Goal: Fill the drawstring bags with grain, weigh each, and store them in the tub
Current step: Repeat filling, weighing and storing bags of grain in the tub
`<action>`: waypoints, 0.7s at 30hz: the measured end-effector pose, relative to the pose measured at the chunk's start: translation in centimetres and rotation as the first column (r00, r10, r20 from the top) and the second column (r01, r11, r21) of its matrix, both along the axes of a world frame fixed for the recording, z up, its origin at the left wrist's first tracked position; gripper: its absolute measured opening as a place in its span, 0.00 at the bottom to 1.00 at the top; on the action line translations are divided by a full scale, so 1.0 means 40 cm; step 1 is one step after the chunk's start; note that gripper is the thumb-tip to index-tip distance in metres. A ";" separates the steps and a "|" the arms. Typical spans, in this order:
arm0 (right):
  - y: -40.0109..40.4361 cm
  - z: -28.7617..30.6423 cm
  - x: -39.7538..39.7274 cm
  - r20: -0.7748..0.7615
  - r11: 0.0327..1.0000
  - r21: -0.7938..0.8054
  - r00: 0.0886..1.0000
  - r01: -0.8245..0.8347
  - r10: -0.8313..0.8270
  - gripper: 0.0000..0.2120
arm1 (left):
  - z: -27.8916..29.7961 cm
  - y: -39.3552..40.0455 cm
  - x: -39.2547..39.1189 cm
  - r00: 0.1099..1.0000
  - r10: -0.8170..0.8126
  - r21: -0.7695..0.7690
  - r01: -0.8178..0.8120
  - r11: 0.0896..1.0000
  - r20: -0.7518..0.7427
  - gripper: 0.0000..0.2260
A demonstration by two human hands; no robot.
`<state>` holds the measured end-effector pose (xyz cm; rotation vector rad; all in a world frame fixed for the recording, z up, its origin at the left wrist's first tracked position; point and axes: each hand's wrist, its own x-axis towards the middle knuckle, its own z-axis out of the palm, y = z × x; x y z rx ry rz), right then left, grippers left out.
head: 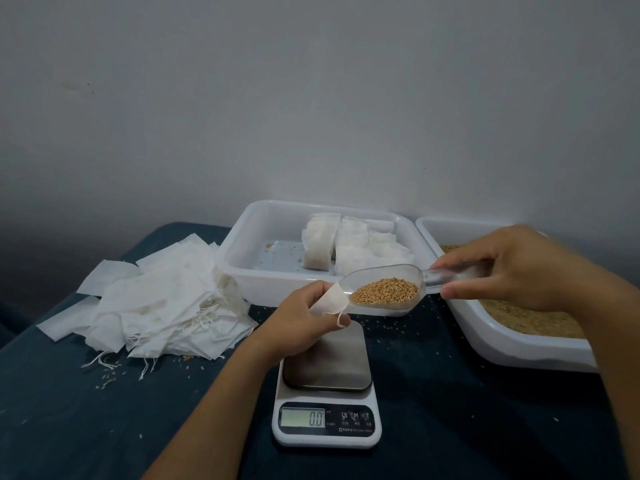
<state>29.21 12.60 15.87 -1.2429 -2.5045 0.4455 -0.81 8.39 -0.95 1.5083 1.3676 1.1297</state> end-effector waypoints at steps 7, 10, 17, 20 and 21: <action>-0.002 0.030 -0.018 0.106 0.999 0.019 0.994 -0.033 0.030 0.20 | -0.001 0.002 0.008 0.998 -0.003 0.006 0.003 1.000 -0.056 0.14; 0.000 0.041 -0.027 0.152 0.998 0.033 0.987 -0.050 0.044 0.20 | 0.000 0.002 0.010 0.998 0.000 0.009 0.001 1.000 -0.070 0.14; 0.012 0.068 -0.047 0.237 0.995 0.058 0.969 -0.084 0.068 0.22 | -0.003 0.004 0.010 0.994 -0.003 0.034 0.007 0.999 -0.106 0.14; 0.011 0.075 -0.050 0.249 0.993 0.059 0.965 -0.098 0.080 0.21 | -0.002 0.003 0.012 0.994 -0.004 0.047 0.009 0.999 -0.107 0.14; 0.010 0.076 -0.051 0.248 0.993 0.058 0.965 -0.100 0.083 0.21 | -0.002 0.003 0.012 0.994 -0.005 0.050 0.010 0.999 -0.105 0.14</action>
